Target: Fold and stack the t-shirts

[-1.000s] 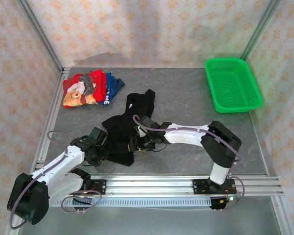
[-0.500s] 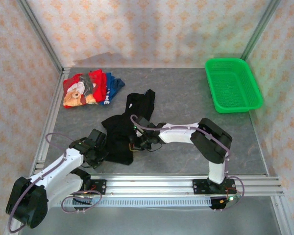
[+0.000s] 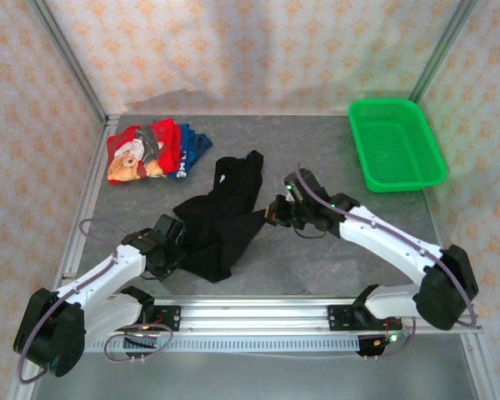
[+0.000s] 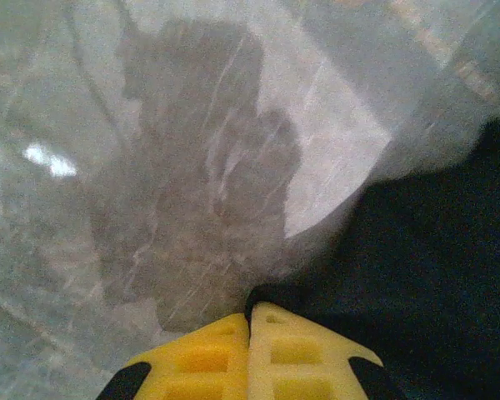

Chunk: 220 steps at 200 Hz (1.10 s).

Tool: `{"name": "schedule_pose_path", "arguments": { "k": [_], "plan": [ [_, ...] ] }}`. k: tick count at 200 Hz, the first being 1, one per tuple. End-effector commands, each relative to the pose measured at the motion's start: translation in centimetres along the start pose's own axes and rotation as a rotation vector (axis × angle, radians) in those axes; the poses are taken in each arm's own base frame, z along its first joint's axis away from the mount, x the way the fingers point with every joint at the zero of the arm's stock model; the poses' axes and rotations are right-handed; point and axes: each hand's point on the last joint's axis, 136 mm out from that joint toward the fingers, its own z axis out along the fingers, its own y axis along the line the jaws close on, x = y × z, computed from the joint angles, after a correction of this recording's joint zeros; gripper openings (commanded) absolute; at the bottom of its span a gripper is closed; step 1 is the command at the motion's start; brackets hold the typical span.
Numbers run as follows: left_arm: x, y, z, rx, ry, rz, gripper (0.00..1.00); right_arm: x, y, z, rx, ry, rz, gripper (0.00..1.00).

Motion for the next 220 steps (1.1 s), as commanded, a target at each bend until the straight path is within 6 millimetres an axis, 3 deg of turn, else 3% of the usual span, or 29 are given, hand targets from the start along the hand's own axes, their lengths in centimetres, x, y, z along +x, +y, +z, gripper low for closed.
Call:
{"name": "schedule_pose_path", "arguments": {
  "k": [1,34,58,72,100,125,155,173,193,220],
  "plan": [
    [-2.9,-1.3,-1.3,0.022,-0.136,0.019,0.0,0.4,-5.7,-1.7,0.176,-0.026,0.07,0.0],
    [-4.8,-2.7,-3.9,0.066,-0.199,0.029,0.0,-0.1,-8.8,-4.3,0.263,-0.08,0.087,0.0],
    [-6.2,-4.1,-6.9,0.114,-0.247,0.045,0.0,-1.0,-9.6,-6.2,0.301,-0.119,0.085,0.0],
    [-7.2,-5.8,-9.4,0.174,-0.287,0.059,0.0,-2.4,-8.0,-7.4,0.249,-0.161,0.05,0.0],
    [-9.8,-10.3,-16.6,0.297,-0.377,0.112,0.0,-6.2,-5.4,-10.4,0.189,-0.236,0.041,0.0],
    [-12.2,-14.8,-23.7,0.406,-0.466,0.175,0.0,-11.0,-1.5,-13.7,0.084,-0.315,0.034,0.0],
    [-14.9,-19.6,-33.0,0.547,-0.598,0.233,0.0,-17.7,4.0,-19.3,-0.073,-0.455,0.035,0.0],
    [-16.2,-21.1,-38.2,0.612,-0.682,0.248,0.0,-20.4,7.0,-22.9,-0.153,-0.53,0.017,0.0],
    [-17.0,-22.0,-43.0,0.686,-0.762,0.257,0.0,-22.0,9.6,-26.7,-0.234,-0.595,-0.008,0.0],
    [-17.6,-21.9,-47.7,0.767,-0.849,0.247,0.0,-23.3,10.8,-32.1,-0.285,-0.711,-0.022,0.0]
  ]
}}
